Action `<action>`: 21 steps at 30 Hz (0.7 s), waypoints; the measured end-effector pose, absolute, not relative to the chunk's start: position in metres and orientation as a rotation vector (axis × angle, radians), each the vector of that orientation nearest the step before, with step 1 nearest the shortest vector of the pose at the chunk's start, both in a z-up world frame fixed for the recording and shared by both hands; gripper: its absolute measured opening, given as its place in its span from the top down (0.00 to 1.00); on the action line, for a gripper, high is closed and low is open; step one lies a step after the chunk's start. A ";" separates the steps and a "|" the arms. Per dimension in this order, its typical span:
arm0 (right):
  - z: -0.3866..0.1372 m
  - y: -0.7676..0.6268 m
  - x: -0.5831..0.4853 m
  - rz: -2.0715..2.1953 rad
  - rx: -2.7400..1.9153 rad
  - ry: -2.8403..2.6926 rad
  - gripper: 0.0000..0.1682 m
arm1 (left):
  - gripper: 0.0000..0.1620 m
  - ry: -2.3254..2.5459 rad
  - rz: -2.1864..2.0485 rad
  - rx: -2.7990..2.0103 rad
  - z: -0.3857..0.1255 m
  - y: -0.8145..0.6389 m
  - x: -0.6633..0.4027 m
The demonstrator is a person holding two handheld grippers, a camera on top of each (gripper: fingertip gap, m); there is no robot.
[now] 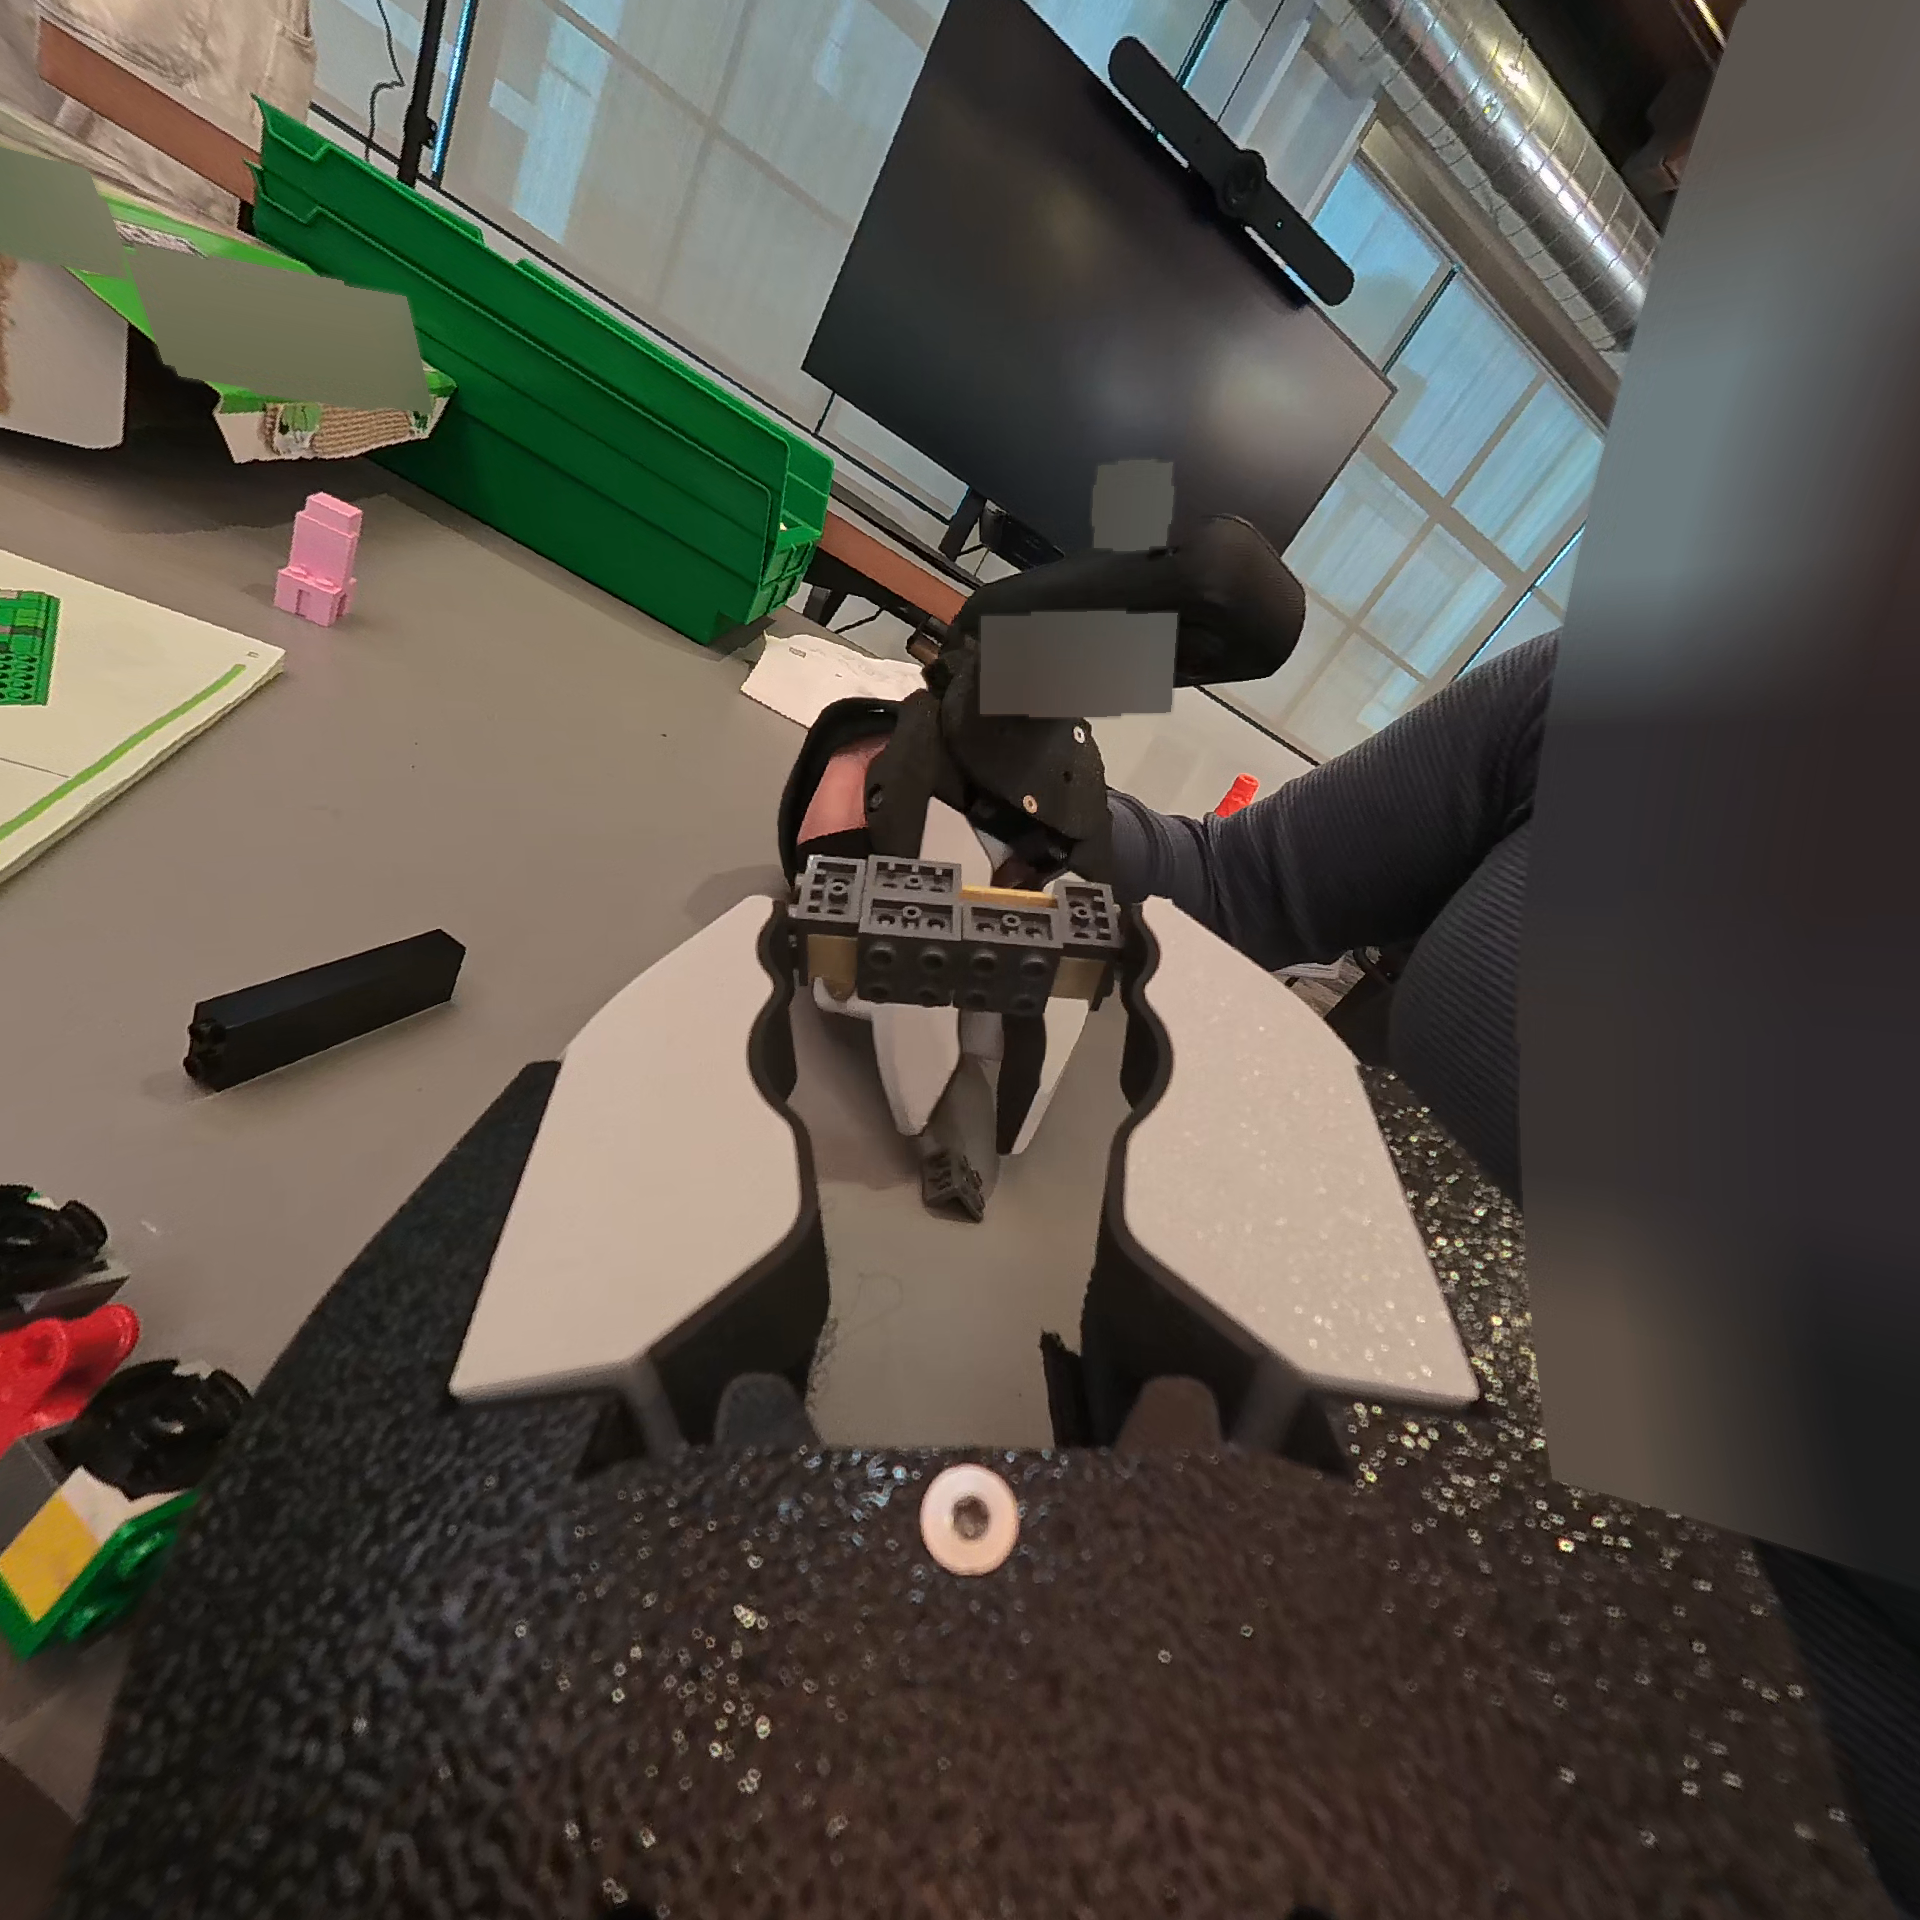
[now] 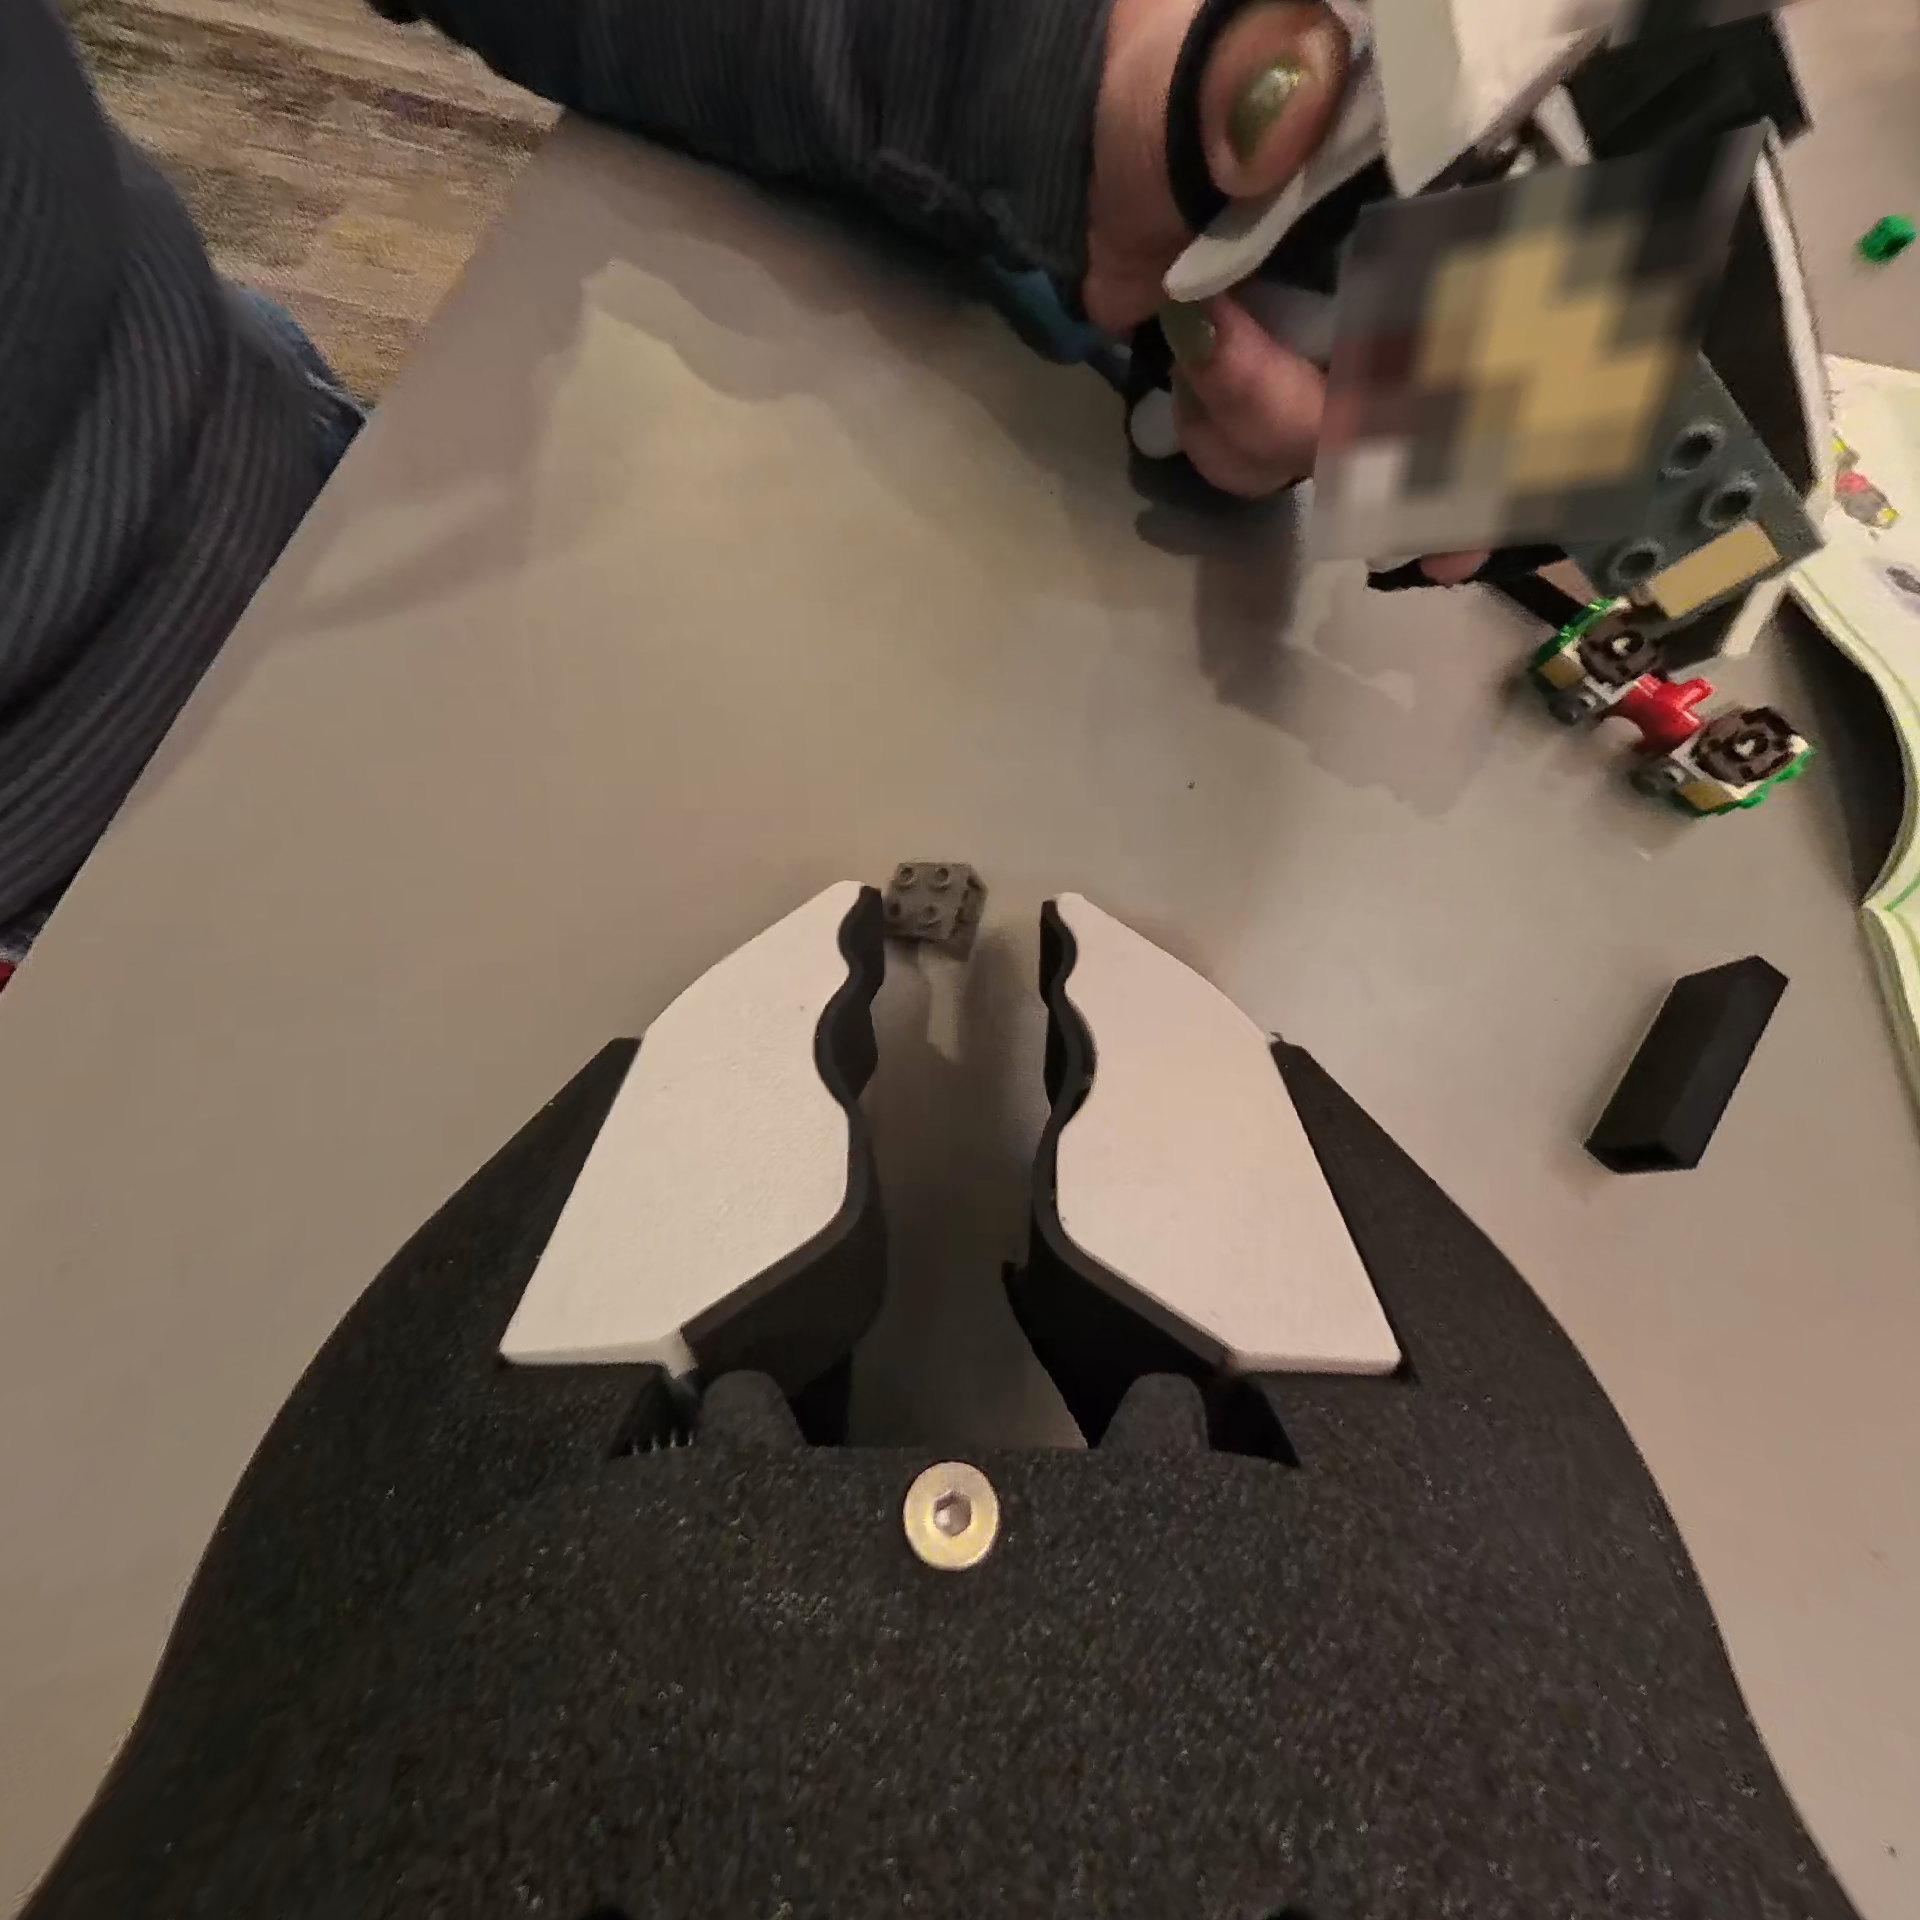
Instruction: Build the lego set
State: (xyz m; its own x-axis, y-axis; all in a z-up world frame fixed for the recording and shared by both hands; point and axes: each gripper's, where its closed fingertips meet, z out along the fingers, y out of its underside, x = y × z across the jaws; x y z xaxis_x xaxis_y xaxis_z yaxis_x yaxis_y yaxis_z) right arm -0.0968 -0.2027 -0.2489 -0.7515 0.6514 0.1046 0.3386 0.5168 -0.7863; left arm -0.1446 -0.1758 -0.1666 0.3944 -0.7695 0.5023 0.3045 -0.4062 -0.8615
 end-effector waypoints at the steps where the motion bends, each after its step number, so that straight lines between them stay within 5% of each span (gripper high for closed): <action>1: -0.247 -0.201 -0.100 1.101 -0.841 -2.345 0.83 | 0.63 0.424 -1.251 -1.578 -0.167 -0.176 -0.145; 11: -0.211 -0.168 -0.106 0.853 -1.418 -1.621 0.91 | 0.63 0.385 -1.211 -1.540 -0.162 -0.173 -0.152; 21: -0.238 -0.197 -0.081 0.694 -1.795 -1.337 0.86 | 0.62 0.383 -1.118 -1.530 -0.161 -0.171 -0.154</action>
State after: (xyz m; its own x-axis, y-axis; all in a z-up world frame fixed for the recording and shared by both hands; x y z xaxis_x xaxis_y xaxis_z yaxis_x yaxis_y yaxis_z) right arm -0.0813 -0.1973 -0.2380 0.2986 0.9541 0.0230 0.5298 -0.1457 -0.8355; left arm -0.1540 -0.1710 -0.1609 0.4937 -0.7529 0.4351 0.3287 -0.3017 -0.8950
